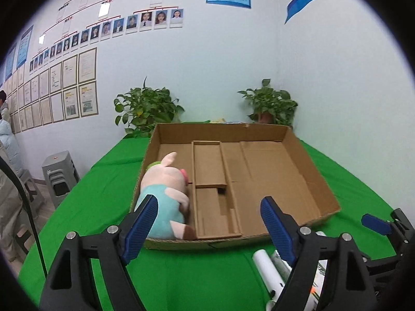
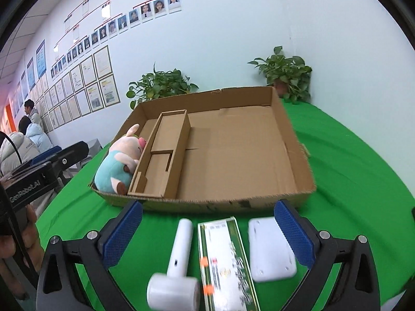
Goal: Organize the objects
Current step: 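Lower the narrow box into the tray beside the pig and release, then withdraw the left gripper from the tray toward the remaining items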
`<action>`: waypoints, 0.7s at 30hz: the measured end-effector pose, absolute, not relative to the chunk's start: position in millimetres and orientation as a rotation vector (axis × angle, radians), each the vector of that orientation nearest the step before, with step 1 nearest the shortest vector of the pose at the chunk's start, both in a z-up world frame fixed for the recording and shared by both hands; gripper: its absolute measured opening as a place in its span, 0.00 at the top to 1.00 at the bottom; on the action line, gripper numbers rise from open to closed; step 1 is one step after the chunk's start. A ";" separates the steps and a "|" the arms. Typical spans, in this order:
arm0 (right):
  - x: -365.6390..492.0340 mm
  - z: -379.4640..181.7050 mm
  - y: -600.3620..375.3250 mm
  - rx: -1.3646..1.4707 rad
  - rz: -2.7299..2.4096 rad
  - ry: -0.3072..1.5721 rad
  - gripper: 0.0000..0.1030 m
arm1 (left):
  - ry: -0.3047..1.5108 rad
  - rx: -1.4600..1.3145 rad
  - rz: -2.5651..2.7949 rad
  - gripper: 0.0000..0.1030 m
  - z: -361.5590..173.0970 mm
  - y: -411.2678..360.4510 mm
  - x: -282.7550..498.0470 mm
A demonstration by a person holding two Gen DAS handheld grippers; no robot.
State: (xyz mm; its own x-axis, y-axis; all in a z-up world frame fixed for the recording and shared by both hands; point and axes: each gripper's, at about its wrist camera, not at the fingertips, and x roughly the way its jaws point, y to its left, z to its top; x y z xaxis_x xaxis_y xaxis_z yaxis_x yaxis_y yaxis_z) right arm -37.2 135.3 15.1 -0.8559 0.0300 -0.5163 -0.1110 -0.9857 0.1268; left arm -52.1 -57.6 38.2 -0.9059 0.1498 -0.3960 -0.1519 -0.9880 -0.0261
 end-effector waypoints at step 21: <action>15.6 22.5 160.1 -0.817 2.892 0.129 0.77 | -0.078 -0.543 2.866 0.07 35.5 -43.2 -40.0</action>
